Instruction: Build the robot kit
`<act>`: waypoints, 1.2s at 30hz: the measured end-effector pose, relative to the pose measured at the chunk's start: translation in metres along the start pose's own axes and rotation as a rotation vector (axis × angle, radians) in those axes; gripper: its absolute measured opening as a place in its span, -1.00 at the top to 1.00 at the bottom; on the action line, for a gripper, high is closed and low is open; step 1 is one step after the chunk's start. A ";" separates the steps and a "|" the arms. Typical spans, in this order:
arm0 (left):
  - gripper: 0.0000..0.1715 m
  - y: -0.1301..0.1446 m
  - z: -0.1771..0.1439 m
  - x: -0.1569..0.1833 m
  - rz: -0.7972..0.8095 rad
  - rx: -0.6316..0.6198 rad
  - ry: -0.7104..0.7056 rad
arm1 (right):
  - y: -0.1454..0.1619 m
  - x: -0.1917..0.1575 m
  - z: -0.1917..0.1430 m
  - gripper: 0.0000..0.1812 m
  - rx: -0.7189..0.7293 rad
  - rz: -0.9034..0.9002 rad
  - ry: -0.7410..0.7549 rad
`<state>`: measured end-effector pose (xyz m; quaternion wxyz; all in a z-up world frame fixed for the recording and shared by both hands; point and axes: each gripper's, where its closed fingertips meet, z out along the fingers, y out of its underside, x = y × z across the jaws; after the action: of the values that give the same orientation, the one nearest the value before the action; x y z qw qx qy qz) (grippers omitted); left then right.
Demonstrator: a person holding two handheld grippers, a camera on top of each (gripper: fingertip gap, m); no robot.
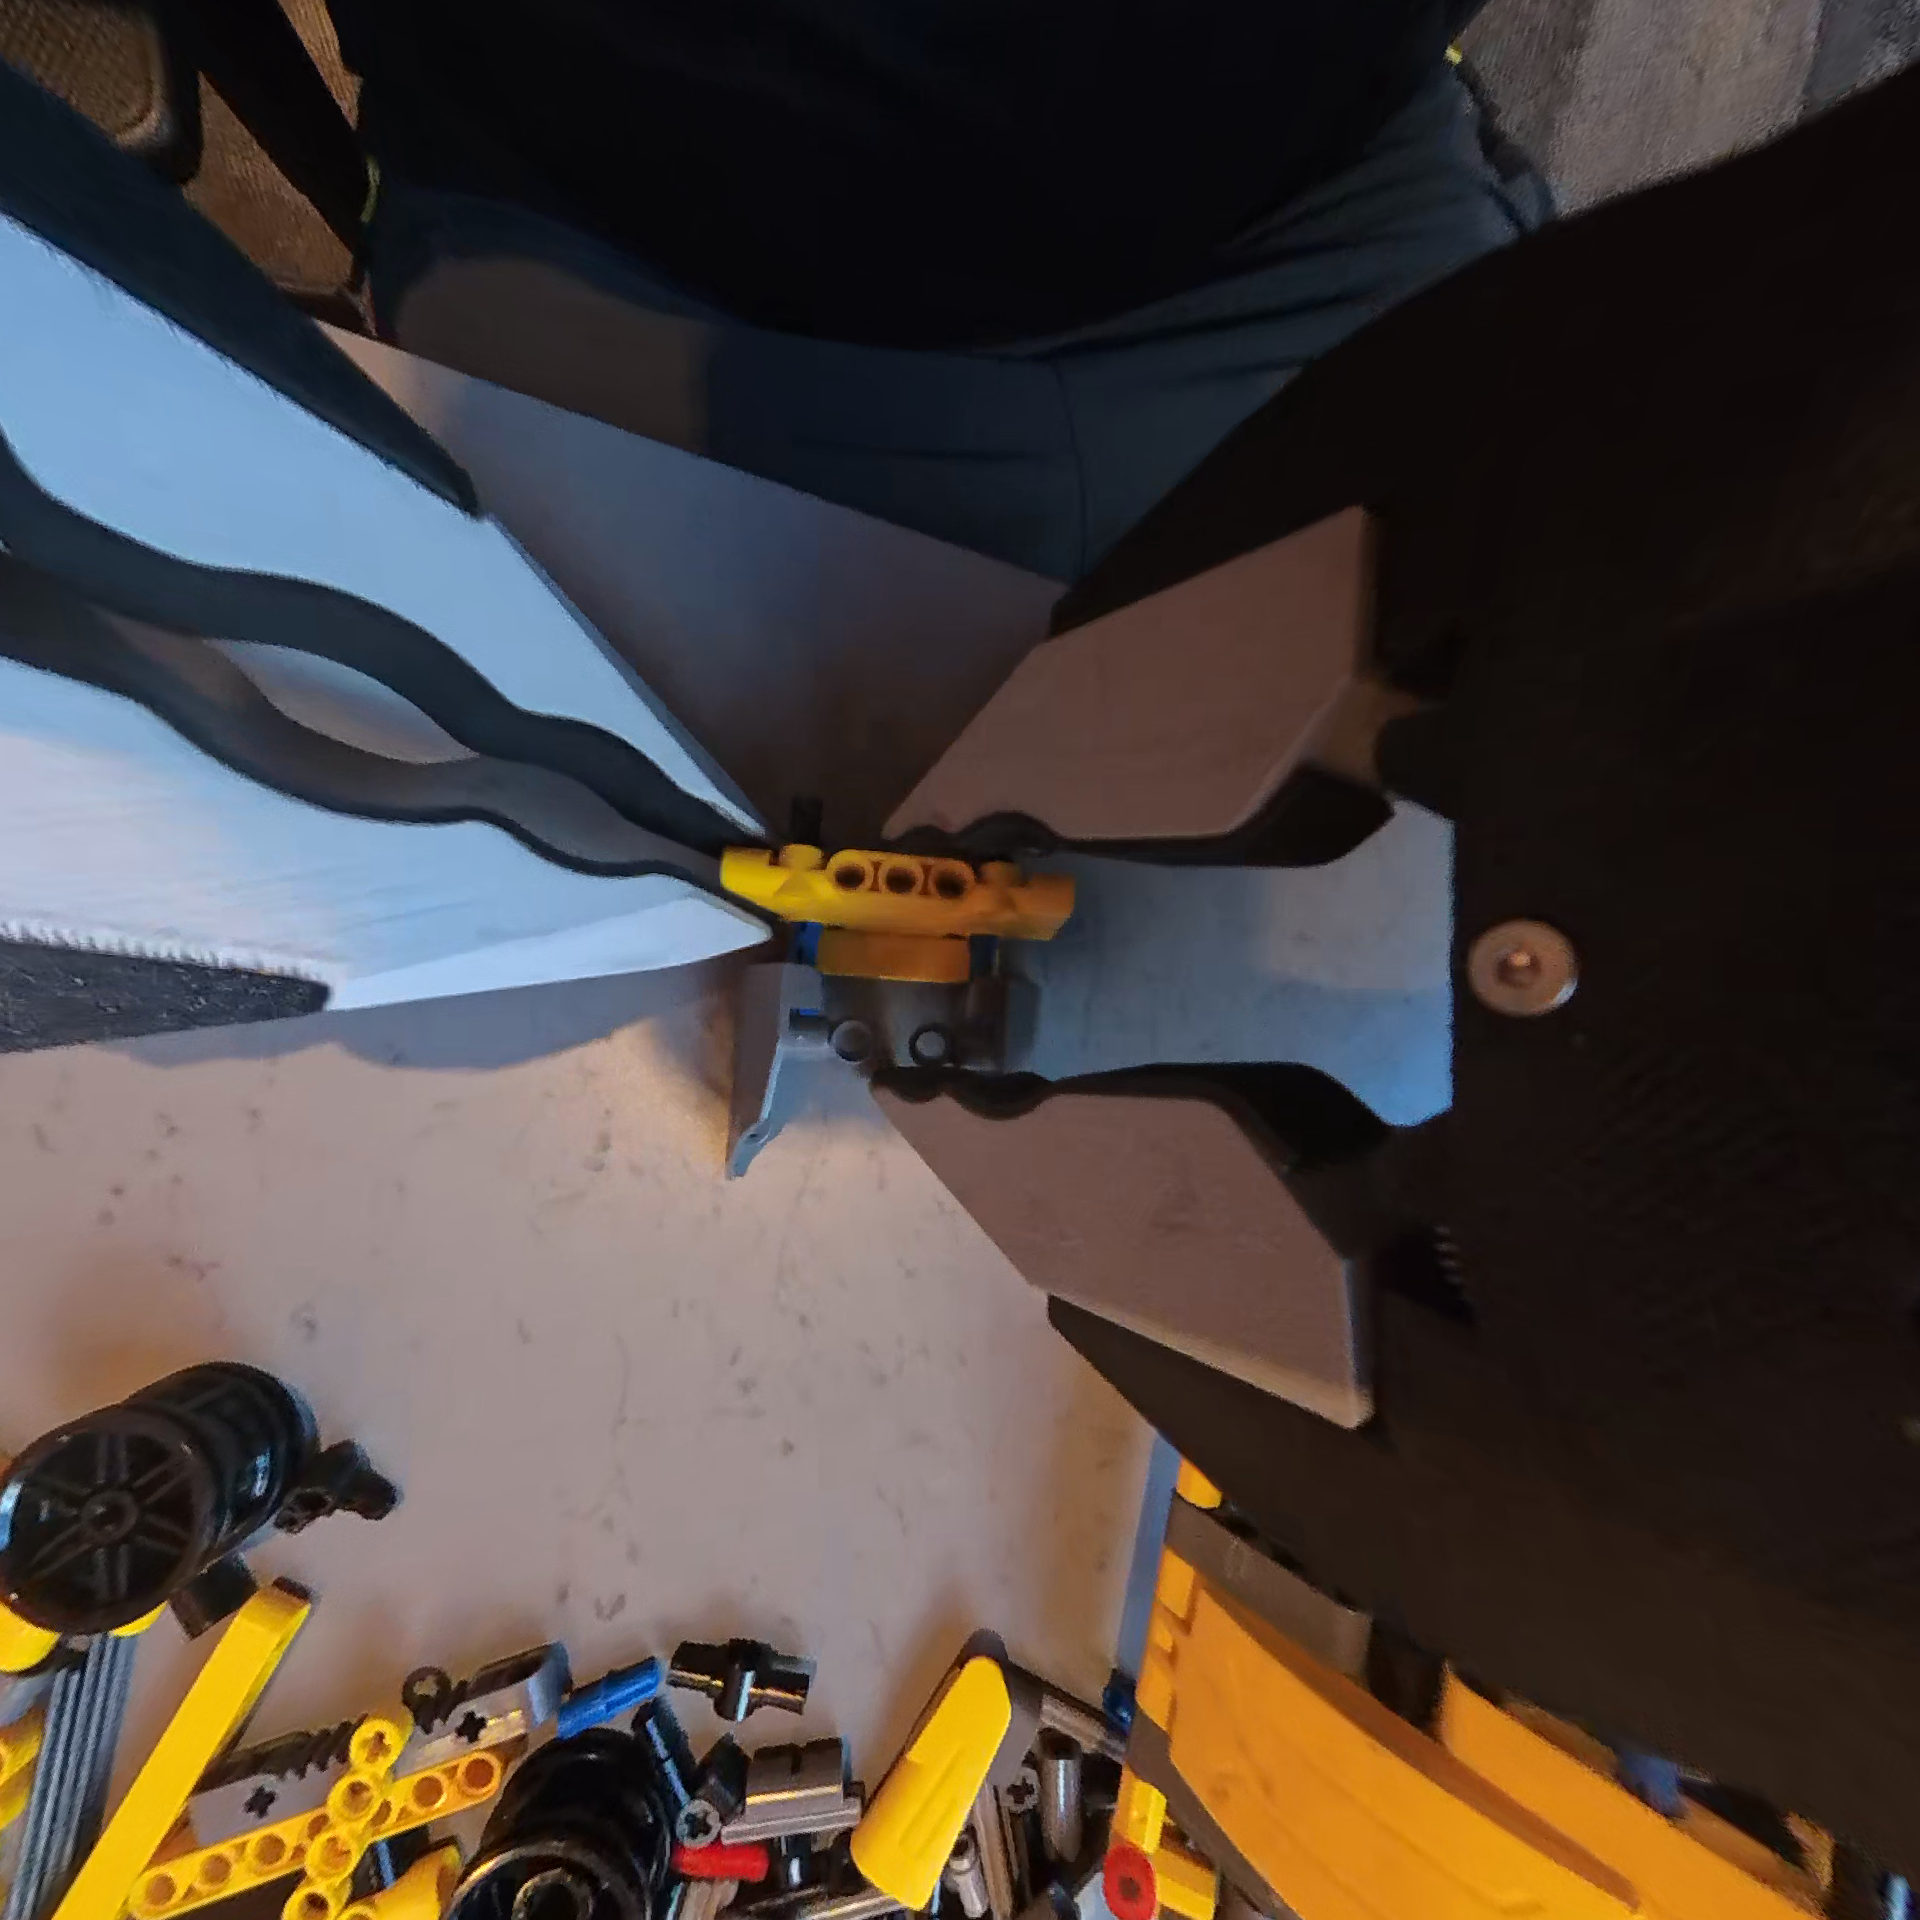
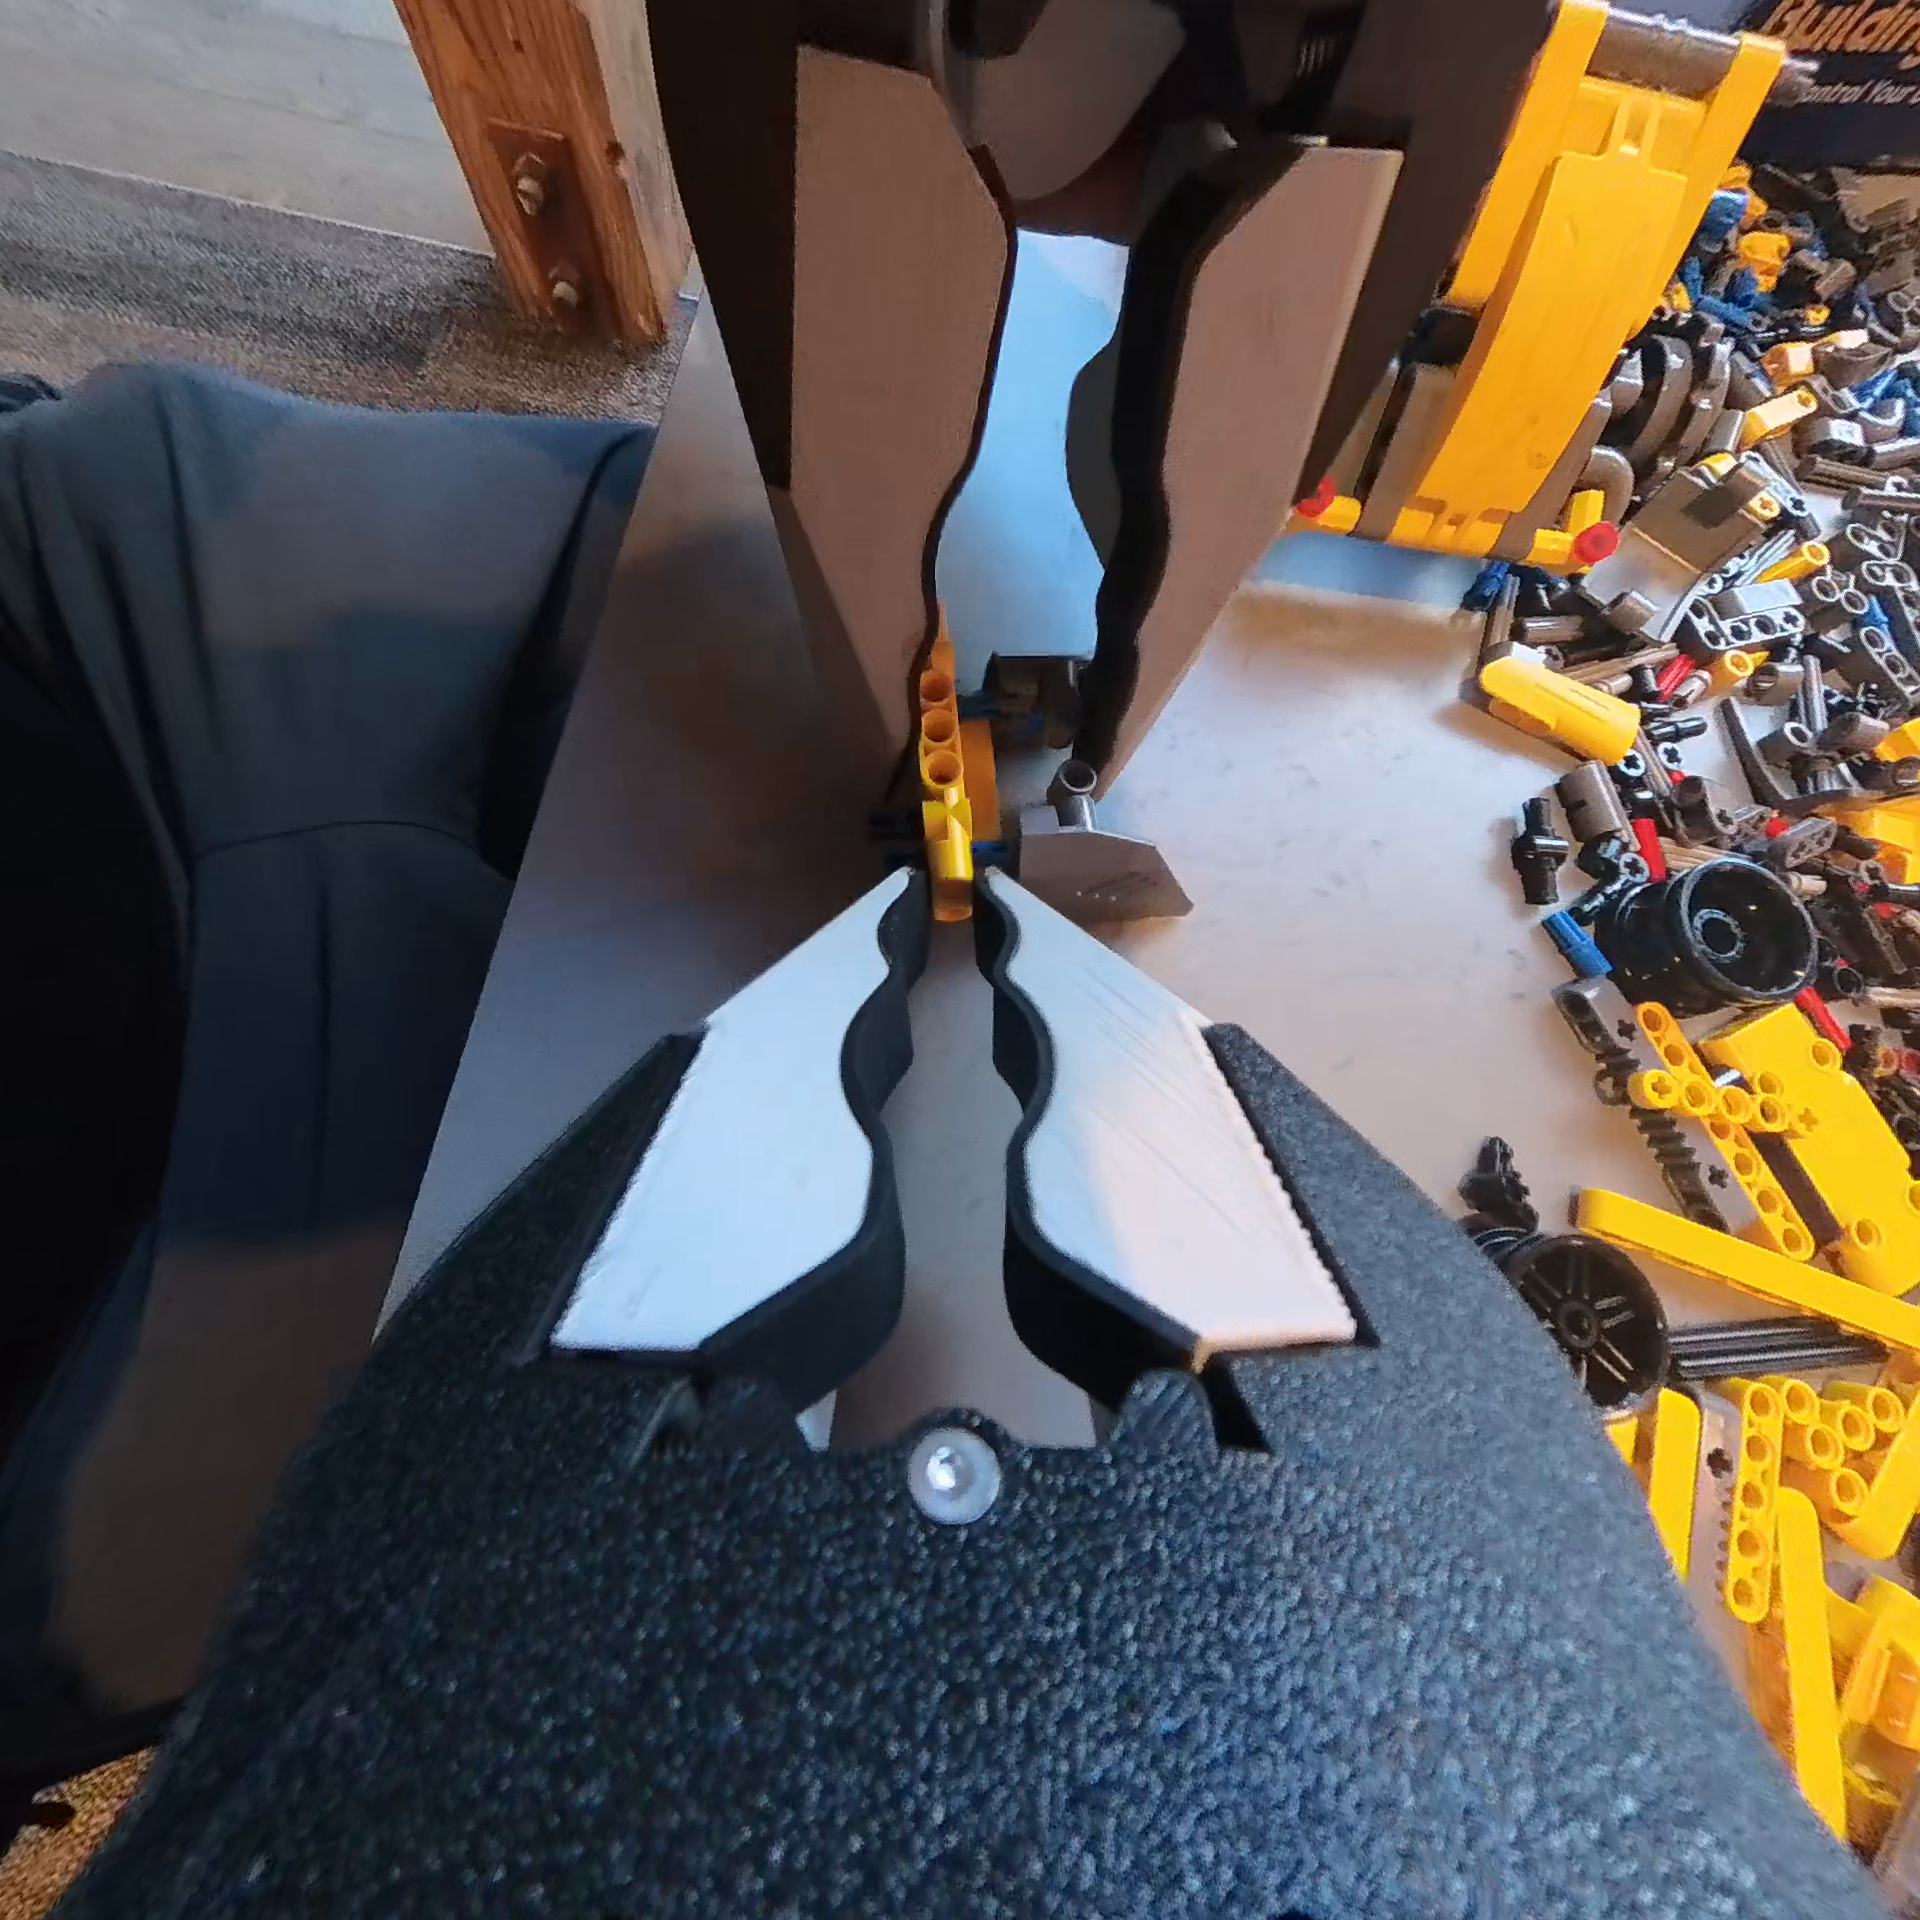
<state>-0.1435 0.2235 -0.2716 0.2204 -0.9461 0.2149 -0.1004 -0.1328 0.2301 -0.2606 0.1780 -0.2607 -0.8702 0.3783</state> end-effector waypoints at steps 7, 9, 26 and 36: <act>0.60 -0.001 0.001 -0.004 0.019 -0.005 -0.040 | 0.000 0.003 0.000 0.91 0.017 0.072 -0.024; 0.61 -0.001 0.002 -0.005 0.019 0.005 -0.052 | 0.000 0.004 0.000 0.90 0.018 0.067 -0.014; 0.60 -0.004 0.003 -0.005 0.033 0.074 -0.082 | -0.001 0.016 0.001 0.33 0.013 -0.003 0.123; 0.60 -0.006 0.004 -0.003 0.046 0.087 -0.077 | 0.003 0.015 0.009 0.38 -0.032 -0.056 0.040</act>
<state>-0.1433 0.2312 -0.2724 0.2718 -0.9336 0.2233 -0.0683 -0.1489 0.2354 -0.2668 0.2016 -0.2466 -0.8793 0.3541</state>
